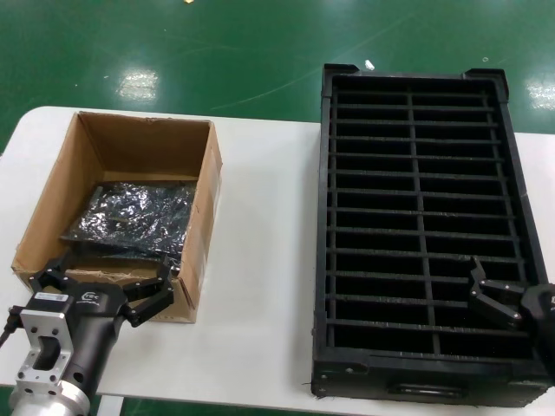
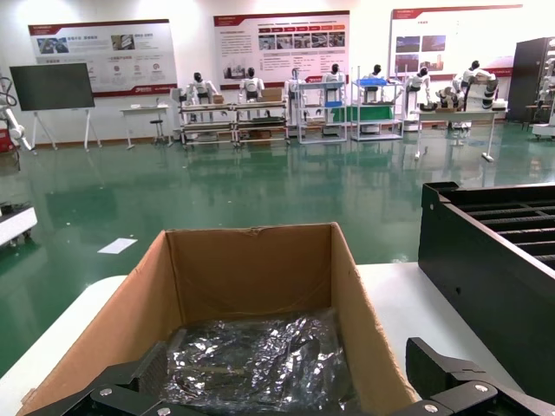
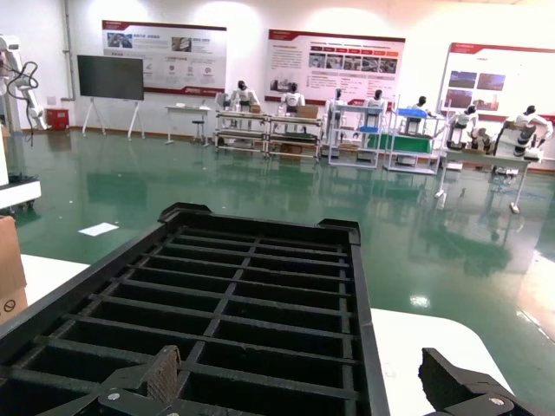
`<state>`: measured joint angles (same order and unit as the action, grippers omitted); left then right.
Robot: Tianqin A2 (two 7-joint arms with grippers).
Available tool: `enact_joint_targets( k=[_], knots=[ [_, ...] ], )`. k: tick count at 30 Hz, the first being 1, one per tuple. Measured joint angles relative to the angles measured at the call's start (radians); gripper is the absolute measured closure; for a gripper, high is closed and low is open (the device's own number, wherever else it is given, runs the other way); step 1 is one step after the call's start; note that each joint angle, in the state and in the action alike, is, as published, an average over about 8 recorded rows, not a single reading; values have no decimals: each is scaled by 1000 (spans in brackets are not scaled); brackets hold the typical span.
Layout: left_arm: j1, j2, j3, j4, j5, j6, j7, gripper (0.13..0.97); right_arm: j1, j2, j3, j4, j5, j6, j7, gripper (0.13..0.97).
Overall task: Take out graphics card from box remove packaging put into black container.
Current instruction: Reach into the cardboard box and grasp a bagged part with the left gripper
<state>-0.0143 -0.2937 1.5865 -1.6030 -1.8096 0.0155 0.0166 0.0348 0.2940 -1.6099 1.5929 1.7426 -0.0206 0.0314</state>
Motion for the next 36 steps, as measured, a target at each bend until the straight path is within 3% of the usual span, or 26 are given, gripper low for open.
enact_joint_targets(
  k=[17, 22, 25, 29, 32, 36],
  knots=[
    [0, 0, 0, 0, 0, 0, 0, 132, 0, 0, 0, 0, 0, 0, 0, 129],
    [-31, 2, -28, 4, 23, 8, 35, 132, 0, 0, 0, 0, 0, 0, 0, 129],
    [-84, 0, -61, 17, 60, 21, 103, 132, 0, 0, 0, 0, 0, 0, 0, 129],
    [-197, -21, -88, 69, 111, 56, 233, 132, 0, 0, 0, 0, 0, 0, 0, 129],
    [-314, -55, -68, 159, 151, 94, 321, 132, 0, 0, 0, 0, 0, 0, 0, 129],
    [-487, -109, 8, 336, 214, 154, 397, 132, 0, 0, 0, 0, 0, 0, 0, 129]
  ],
)
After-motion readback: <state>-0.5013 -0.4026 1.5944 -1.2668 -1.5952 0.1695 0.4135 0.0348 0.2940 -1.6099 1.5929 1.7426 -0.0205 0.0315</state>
